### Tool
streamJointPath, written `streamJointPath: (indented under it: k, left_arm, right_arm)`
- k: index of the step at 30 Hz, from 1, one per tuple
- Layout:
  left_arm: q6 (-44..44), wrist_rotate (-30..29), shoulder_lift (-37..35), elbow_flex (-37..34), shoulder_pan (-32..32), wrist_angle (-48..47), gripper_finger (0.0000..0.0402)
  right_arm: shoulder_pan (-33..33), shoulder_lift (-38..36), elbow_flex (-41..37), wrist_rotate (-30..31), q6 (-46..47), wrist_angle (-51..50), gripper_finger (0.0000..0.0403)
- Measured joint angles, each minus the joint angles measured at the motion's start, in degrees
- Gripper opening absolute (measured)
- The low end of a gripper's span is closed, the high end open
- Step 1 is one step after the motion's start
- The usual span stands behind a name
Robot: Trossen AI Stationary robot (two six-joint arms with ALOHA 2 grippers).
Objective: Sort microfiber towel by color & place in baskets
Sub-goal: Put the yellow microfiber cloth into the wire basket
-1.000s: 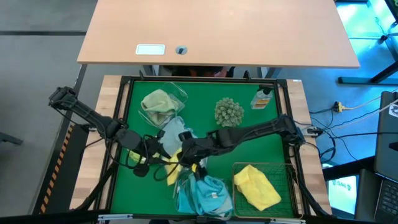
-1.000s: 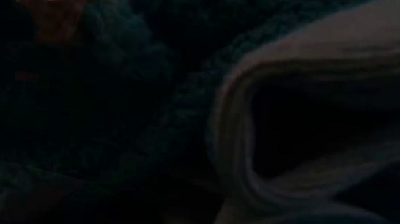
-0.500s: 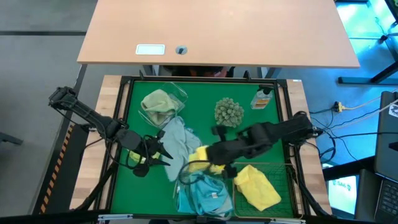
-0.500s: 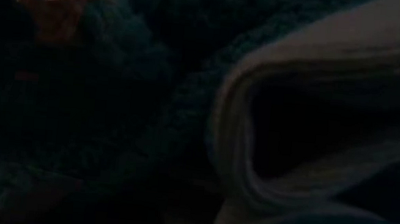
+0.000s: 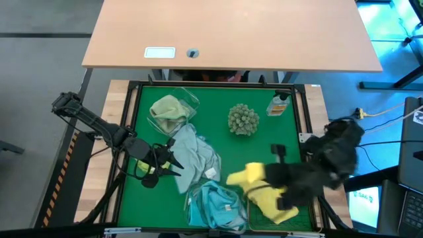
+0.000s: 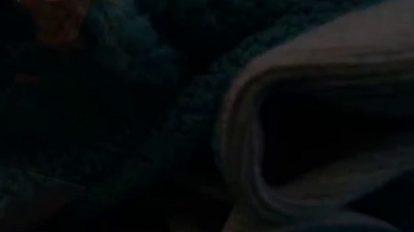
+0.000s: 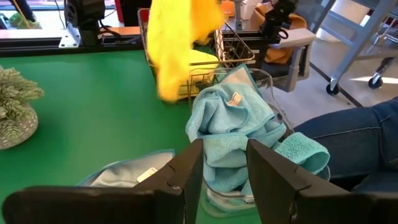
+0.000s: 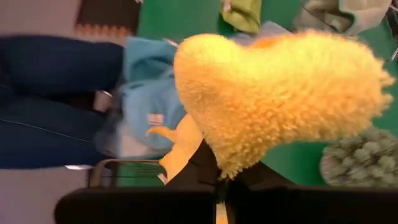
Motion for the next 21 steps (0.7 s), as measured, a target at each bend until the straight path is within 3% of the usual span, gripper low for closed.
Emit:
streamJointPath:
  k: [15, 21]
  left_arm:
    - [0.17, -0.01, 0.00, 0.00, 0.00, 0.01, 0.0115]
    - [0.17, 0.00, 0.00, 0.00, 0.00, 0.01, 0.0115]
  right_arm:
    - [23.66, -2.77, 0.00, 14.82, 26.23, -0.02, 0.0001]
    - [30.62, -2.77, -1.12, 25.85, 32.04, 0.09, 0.0001]
